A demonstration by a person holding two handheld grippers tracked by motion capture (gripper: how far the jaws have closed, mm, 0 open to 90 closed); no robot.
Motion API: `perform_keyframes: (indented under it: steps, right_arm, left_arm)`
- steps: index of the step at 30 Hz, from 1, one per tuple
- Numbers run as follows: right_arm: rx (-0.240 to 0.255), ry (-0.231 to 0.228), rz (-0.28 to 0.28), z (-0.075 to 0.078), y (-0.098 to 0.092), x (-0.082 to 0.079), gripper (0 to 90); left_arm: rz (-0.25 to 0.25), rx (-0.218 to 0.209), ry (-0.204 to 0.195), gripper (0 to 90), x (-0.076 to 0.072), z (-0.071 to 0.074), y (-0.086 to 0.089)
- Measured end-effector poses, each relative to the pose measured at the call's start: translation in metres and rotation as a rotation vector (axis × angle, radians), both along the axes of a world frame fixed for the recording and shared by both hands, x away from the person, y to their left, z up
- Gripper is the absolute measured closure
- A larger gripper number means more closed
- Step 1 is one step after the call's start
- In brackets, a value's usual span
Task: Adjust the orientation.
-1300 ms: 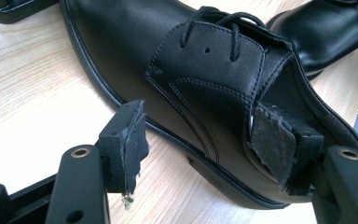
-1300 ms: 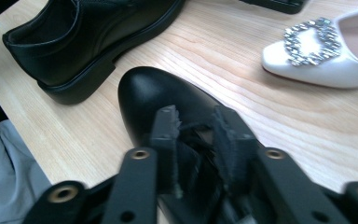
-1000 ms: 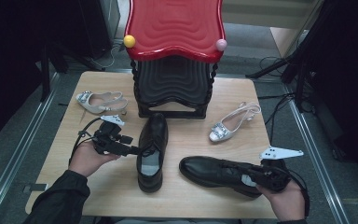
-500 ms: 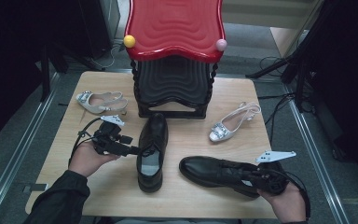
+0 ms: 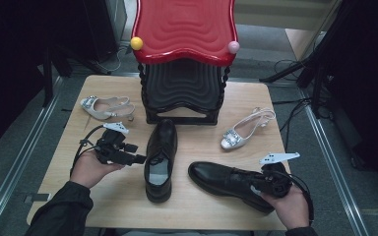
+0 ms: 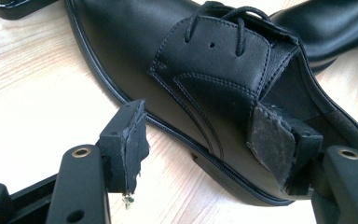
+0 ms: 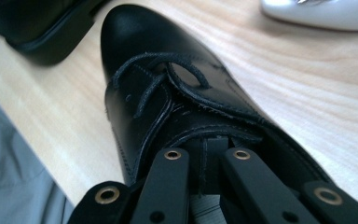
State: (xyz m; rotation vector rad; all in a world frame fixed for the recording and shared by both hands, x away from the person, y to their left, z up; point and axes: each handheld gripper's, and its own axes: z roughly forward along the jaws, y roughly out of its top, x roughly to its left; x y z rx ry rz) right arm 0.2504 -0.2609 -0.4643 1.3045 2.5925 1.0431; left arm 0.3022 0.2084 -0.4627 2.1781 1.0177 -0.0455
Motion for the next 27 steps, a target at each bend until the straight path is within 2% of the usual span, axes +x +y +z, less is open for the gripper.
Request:
perform_keyframes:
  steps: [7,17,22,26,27]
  right_arm:
    - [0.042,-0.009,-0.035,-0.003,0.004,0.006,90.0]
    - [0.049,-0.053,-0.082,-0.006,0.017,0.018,90.0]
    - [0.036,-0.065,-0.069,-0.008,0.027,0.02,90.0]
    - [0.018,-0.048,-0.053,-0.009,0.026,0.016,90.0]
    - [0.032,-0.046,-0.061,-0.008,0.024,0.014,90.0]
  left_arm:
    - [0.007,-0.001,-0.003,36.5,-0.002,0.0,0.003]
    - [0.012,0.0,-0.003,36.5,-0.003,-0.001,0.003]
    - [0.011,0.002,-0.003,36.5,-0.004,-0.001,0.002]
    - [0.011,-0.006,-0.006,36.5,-0.004,-0.001,0.002]
    - [0.013,-0.005,-0.008,36.5,-0.004,0.0,0.002]
